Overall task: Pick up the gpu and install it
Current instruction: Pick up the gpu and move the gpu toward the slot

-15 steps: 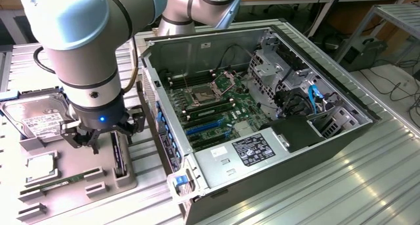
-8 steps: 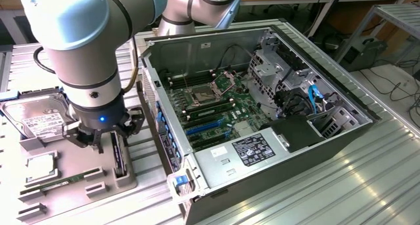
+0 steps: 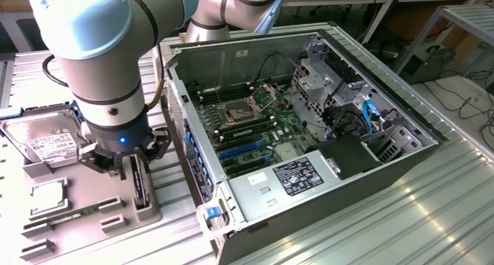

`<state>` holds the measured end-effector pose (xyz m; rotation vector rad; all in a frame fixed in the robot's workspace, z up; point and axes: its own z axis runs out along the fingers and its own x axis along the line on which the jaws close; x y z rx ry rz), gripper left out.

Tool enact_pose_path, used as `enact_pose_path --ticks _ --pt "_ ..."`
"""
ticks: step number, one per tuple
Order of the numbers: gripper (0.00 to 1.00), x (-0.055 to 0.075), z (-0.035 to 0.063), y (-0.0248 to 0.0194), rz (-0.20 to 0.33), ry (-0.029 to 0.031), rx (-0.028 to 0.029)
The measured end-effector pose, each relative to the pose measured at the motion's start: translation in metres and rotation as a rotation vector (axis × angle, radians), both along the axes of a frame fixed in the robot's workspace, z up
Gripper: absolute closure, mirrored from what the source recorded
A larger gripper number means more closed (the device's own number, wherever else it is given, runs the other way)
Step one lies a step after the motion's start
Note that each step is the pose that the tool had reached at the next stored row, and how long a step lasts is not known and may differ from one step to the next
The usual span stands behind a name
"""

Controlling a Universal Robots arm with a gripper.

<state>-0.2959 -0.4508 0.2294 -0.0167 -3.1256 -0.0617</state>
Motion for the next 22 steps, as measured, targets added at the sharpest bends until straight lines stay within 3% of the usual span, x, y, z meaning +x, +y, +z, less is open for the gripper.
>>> enact_pose_path --ticks 1,2,5,14,22 --pt "0.63 0.000 0.0000 0.0000 0.000 -0.0001 0.0000" --pt "0.69 0.000 0.0000 0.0000 0.000 0.0000 0.0000" --pt "0.73 0.000 0.0000 0.0000 0.000 0.0000 0.0000" --pt "0.73 0.000 0.0026 0.0000 0.000 -0.0001 0.0000" --pt "0.73 0.000 0.0191 0.0000 0.000 0.0000 -0.0001"
